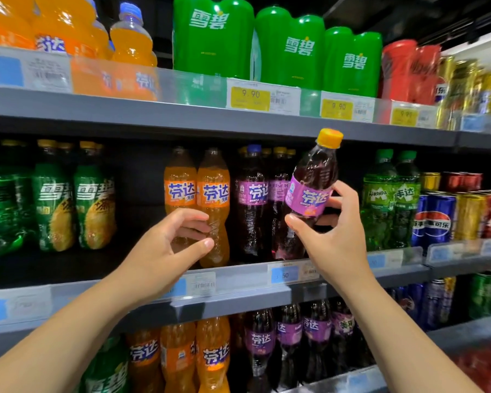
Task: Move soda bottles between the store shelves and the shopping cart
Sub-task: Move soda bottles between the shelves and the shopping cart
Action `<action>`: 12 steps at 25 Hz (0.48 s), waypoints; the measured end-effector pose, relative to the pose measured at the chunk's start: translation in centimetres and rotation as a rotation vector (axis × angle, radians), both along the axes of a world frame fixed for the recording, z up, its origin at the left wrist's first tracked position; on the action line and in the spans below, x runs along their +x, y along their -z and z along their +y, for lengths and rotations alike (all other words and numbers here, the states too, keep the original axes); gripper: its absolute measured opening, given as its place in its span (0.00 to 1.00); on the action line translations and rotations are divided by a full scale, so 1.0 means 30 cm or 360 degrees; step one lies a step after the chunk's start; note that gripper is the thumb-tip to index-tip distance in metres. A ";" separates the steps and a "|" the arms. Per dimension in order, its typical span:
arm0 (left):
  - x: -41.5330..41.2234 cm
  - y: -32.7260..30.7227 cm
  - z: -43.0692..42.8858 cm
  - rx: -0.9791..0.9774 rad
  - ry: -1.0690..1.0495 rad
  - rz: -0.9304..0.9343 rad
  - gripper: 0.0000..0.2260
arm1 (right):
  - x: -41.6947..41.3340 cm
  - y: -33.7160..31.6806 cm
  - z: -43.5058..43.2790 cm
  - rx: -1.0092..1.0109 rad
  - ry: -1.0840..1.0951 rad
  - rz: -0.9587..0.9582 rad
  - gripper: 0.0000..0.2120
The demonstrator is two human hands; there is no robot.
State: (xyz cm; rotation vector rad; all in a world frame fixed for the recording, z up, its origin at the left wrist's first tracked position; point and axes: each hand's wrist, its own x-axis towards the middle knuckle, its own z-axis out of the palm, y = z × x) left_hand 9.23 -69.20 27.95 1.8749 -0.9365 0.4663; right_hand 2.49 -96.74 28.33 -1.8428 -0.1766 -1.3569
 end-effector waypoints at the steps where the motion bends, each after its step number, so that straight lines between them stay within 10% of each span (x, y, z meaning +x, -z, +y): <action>1: 0.000 0.001 0.002 -0.0011 0.0001 -0.0024 0.21 | 0.008 0.008 -0.004 0.0011 0.0011 0.0071 0.34; 12: 0.030 0.022 0.005 -0.0082 -0.0180 -0.0342 0.17 | 0.107 -0.020 -0.034 -0.0037 0.0068 0.0469 0.33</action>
